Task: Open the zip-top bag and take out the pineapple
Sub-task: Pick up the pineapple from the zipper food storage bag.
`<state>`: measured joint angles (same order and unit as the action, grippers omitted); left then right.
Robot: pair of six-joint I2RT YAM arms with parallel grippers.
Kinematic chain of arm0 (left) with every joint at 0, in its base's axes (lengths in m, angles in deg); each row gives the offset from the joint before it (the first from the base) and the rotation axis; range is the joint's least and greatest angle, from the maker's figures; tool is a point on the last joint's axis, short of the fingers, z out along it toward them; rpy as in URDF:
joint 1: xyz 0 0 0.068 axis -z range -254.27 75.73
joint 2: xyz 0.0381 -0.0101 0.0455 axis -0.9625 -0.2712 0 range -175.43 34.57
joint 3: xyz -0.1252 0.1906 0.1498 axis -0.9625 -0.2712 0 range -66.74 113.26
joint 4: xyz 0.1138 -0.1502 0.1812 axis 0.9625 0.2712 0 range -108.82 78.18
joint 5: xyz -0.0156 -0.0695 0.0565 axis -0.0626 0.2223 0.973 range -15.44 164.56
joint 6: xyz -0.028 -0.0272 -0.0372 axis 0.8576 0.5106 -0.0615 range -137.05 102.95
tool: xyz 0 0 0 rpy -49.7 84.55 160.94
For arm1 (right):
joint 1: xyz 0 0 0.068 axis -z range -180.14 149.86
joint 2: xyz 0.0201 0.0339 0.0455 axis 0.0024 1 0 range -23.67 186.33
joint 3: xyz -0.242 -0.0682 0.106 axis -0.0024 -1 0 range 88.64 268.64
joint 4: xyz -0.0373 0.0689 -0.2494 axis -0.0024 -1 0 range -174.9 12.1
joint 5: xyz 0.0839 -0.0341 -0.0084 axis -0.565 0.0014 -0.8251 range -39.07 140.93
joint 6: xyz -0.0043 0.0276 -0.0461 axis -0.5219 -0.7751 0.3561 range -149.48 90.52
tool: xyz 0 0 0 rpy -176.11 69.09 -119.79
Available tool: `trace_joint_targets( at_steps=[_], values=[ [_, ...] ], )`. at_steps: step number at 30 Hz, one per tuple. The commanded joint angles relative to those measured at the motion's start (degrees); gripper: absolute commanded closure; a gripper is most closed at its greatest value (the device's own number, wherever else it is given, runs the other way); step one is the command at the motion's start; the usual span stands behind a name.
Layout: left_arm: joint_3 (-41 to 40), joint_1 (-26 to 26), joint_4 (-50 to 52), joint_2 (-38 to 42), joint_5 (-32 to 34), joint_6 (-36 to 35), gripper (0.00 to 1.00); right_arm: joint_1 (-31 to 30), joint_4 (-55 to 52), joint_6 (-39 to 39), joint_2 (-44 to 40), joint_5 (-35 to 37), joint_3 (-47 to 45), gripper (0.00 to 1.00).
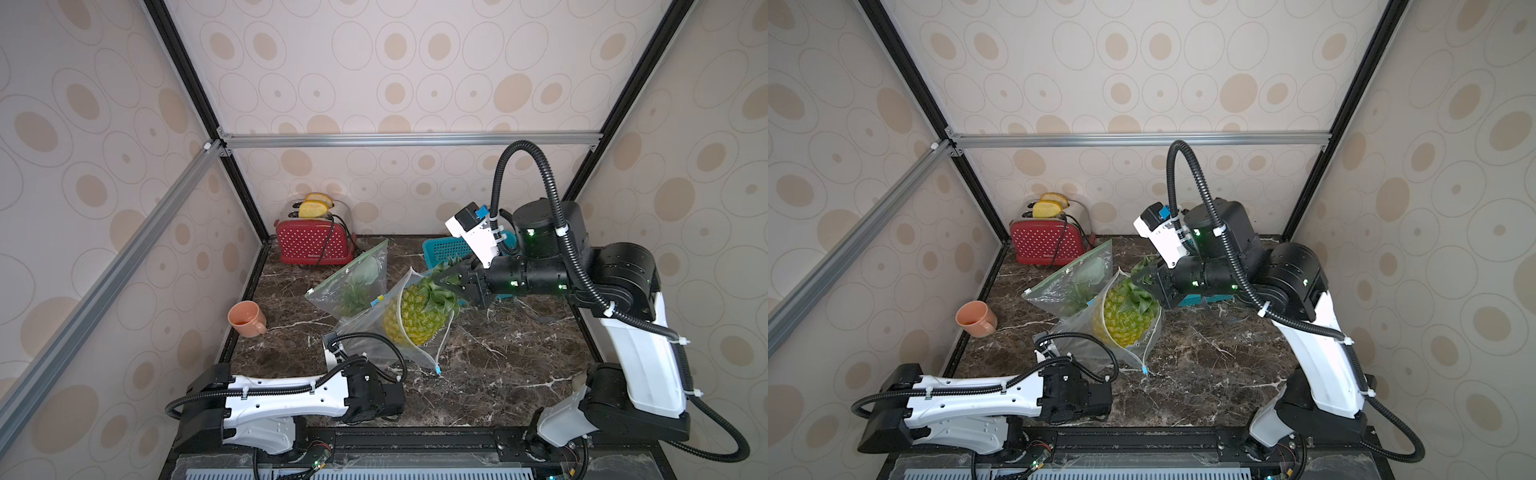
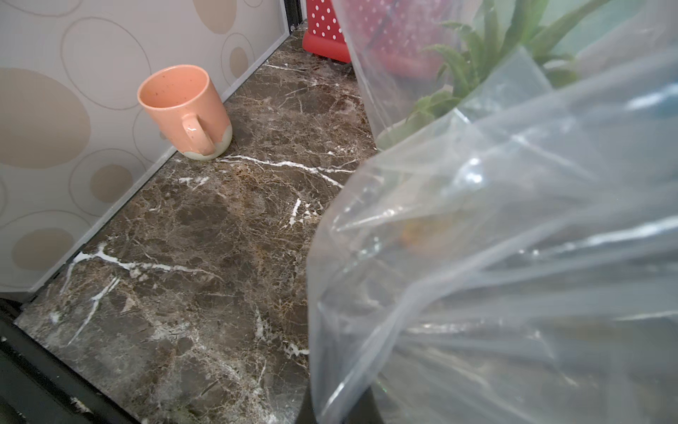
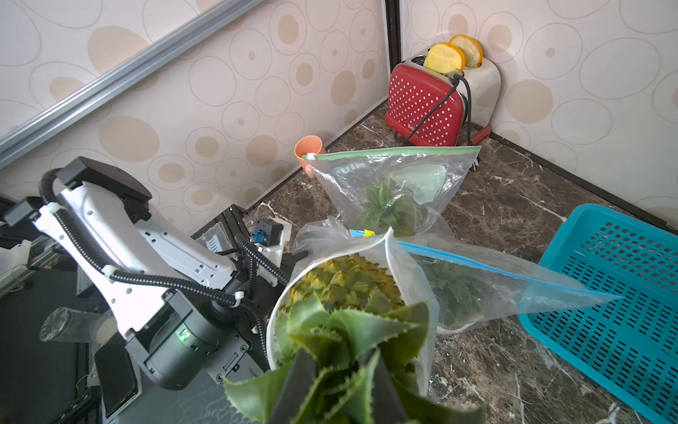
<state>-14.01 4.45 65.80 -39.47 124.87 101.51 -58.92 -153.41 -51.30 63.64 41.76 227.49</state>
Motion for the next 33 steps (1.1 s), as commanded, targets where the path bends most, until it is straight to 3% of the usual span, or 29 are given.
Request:
trace_joint_targets(
  at_steps=[1,14,24,33],
  values=[
    [-0.5,-0.9,3.1,-1.3,-0.9,3.7,1.00,0.1,7.1,-0.4,-4.4,-3.9,2.7,1.00],
    [-2.5,-3.0,-2.4,-3.2,-1.5,-0.6,1.00,0.1,6.7,-0.6,-12.3,-2.3,2.3,1.00],
    [-2.6,-4.4,0.2,0.1,1.2,1.7,1.00,0.1,2.3,-1.5,-11.5,-6.3,3.4,1.00],
    [-7.2,-7.7,-7.4,4.6,3.1,-0.8,1.00,0.1,2.4,-0.8,-11.5,-12.8,2.7,1.00]
  ],
)
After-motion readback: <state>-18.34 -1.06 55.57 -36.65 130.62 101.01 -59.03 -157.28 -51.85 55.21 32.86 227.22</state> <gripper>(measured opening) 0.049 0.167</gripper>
